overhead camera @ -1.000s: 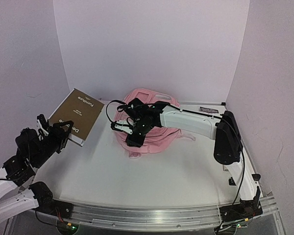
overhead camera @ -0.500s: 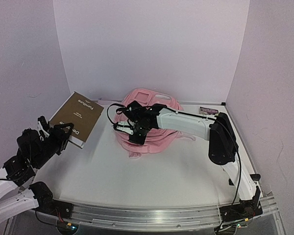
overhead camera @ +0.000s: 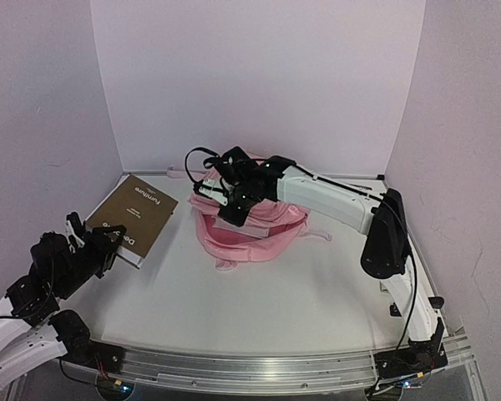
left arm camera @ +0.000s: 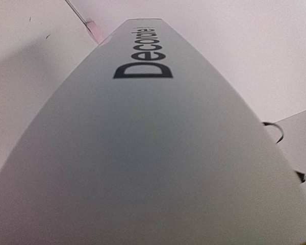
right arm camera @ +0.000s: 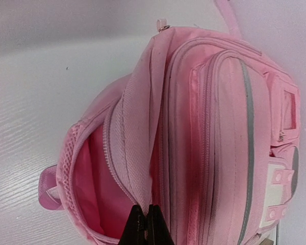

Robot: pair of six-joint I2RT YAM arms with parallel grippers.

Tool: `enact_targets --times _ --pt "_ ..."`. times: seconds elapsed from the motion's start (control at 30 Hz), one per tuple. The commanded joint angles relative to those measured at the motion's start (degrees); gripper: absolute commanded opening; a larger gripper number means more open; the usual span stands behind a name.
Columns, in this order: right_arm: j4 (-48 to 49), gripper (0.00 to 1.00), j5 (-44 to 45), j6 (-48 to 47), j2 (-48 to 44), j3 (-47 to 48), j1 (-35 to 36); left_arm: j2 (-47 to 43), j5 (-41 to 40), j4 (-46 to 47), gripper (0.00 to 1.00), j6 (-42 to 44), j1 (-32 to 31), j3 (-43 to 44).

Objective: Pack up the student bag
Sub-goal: Place the book in the student bag.

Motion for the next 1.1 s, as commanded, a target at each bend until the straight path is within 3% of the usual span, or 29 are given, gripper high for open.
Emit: enact_targets --times 0.0,0.13,0.27,0.57,0.77,1.07 --pt "2.81 0.0 0.1 3.61 -6.21 8.02 -1.77 -1.37 4.31 0.84 0.18 0.03 0.13 -0.69" --pt "4.33 0.0 -0.21 5.96 -6.04 11.86 -3.98 -1.96 9.94 6.74 0.18 -0.64 0.08 -4.32" --pt "6.54 0.0 -1.12 7.63 -5.98 14.08 -5.24 3.35 15.53 17.12 0.17 -0.74 0.13 -6.25" --pt "8.87 0.0 -7.97 11.49 -7.23 15.41 -5.26 28.11 23.34 47.14 0.16 -2.56 0.12 -6.39" --pt "8.97 0.0 -10.73 12.47 -8.06 15.34 -5.13 43.45 24.36 64.73 0.15 -5.9 -0.1 -5.34" --pt "8.5 0.0 -16.81 13.85 -10.06 13.52 -4.09 59.35 18.92 73.15 0.17 -7.78 -0.16 2.03"
